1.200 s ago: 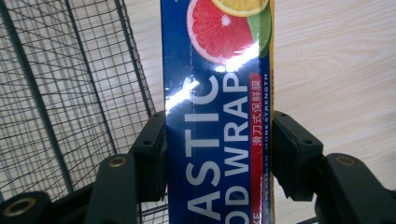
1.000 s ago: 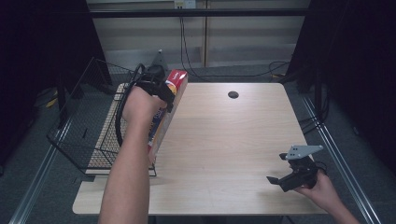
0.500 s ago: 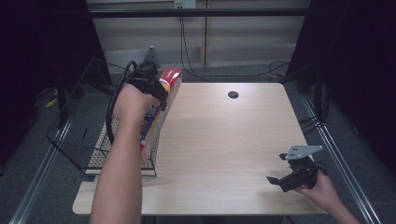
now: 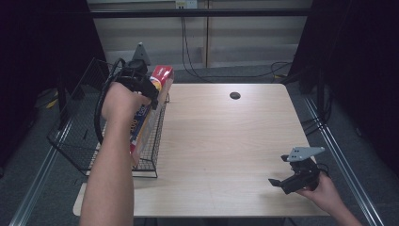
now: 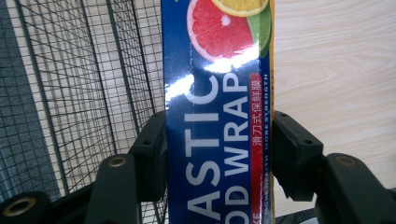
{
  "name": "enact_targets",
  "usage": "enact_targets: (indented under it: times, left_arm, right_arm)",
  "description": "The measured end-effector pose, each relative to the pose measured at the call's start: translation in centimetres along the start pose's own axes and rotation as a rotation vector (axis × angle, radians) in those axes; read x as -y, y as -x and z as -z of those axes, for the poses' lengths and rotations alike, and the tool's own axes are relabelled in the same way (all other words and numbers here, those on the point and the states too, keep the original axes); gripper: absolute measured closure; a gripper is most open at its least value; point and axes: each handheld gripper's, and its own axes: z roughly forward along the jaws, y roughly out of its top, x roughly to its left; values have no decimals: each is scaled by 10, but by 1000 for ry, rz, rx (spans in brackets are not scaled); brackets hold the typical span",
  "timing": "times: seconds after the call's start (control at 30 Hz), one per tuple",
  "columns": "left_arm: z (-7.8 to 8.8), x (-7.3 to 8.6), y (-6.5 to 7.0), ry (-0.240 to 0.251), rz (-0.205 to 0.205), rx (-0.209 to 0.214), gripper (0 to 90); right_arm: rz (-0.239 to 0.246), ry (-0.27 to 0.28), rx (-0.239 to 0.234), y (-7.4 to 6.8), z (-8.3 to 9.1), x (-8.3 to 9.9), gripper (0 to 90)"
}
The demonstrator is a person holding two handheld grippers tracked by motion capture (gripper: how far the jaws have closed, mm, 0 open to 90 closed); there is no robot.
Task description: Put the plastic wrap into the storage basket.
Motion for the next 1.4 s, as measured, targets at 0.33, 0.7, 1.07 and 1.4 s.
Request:
enact_targets:
  times: [0.33,0.7,1.07,1.4]
  left_arm:
    - [9,4,-13,14,23,0,451]
    - [17,10,-29,25,46,-11,451]
    - [20,17,-43,24,76,-23,451]
    - [27,20,-54,36,98,-34,451]
  right_arm:
    - [2,0,-13,1,-1,0,0]
    - [2,4,-4,-1,-2,-1,0]
    - [1,-2,-5,-3,-2,-2,2]
    - [8,-3,-10,-3,-4,-2,4]
